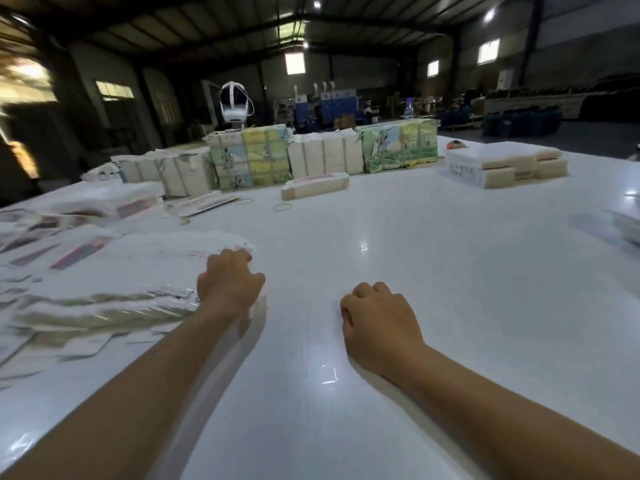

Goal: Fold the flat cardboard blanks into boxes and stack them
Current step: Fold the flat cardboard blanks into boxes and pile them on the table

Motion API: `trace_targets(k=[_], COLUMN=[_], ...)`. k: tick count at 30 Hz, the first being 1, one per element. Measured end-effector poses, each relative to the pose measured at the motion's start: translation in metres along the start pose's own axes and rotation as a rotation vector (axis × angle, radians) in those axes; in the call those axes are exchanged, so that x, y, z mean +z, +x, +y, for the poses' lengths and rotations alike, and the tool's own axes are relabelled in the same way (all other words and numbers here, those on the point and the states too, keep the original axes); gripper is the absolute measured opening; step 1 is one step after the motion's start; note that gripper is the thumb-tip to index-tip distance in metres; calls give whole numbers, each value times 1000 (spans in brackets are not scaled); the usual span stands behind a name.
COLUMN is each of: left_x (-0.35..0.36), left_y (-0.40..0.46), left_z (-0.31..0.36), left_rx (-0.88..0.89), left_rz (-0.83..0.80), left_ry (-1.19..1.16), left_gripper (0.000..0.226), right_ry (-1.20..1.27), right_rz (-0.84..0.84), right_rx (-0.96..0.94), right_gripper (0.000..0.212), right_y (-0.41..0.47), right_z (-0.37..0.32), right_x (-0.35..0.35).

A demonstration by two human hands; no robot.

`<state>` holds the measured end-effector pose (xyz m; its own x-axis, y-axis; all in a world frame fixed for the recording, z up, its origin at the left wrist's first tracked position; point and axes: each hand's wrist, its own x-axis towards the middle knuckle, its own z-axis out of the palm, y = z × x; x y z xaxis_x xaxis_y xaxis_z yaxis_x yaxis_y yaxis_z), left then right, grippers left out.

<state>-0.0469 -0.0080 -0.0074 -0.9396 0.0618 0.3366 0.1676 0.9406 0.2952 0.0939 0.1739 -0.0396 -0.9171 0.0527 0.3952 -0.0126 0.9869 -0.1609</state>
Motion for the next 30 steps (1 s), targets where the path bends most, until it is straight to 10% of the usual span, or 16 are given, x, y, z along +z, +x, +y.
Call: trace_targets(k=[4, 10, 16, 23, 30], left_x=[-10, -17, 2, -6, -4], left_y=[26, 56, 50, 25, -37], left_z=[-38, -36, -19, -3, 51], left_rx=[-332, -486, -185, -82, 215], left_rz=[-126, -230, 19, -309, -530], left_ry=[309, 217, 344, -151, -365], left_gripper=[96, 109, 80, 109, 83], right_ry=[10, 22, 24, 49, 1367], right_rz=[0, -16, -27, -59, 126], right_rx=[2, 2, 15, 28, 748], right_gripper=[22, 20, 19, 24, 32], right_y=[0, 1, 2, 5, 16], right_z=[2, 1, 0, 2, 23], right_x=[3, 2, 1, 2, -27])
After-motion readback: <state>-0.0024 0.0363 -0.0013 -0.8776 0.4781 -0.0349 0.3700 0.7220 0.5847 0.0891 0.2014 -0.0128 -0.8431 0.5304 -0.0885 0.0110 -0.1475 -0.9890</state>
